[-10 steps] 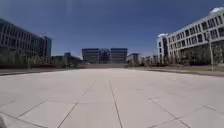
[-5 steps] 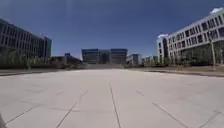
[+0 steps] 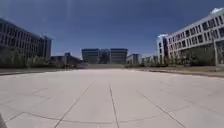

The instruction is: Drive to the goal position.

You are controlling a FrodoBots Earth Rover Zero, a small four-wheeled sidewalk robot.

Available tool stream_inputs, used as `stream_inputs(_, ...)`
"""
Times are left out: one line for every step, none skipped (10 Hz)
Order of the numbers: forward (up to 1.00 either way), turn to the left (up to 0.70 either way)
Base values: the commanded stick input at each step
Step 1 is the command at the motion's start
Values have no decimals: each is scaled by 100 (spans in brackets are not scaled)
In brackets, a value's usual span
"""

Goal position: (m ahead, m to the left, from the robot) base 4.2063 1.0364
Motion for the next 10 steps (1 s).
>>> stream_inputs(60,0)
stream_inputs(60,0)
stream_inputs(60,0)
stream_inputs(60,0)
stream_inputs(60,0)
stream_inputs(60,0)
stream_inputs(60,0)
stream_inputs(60,0)
stream_inputs(60,0)
stream_inputs(60,0)
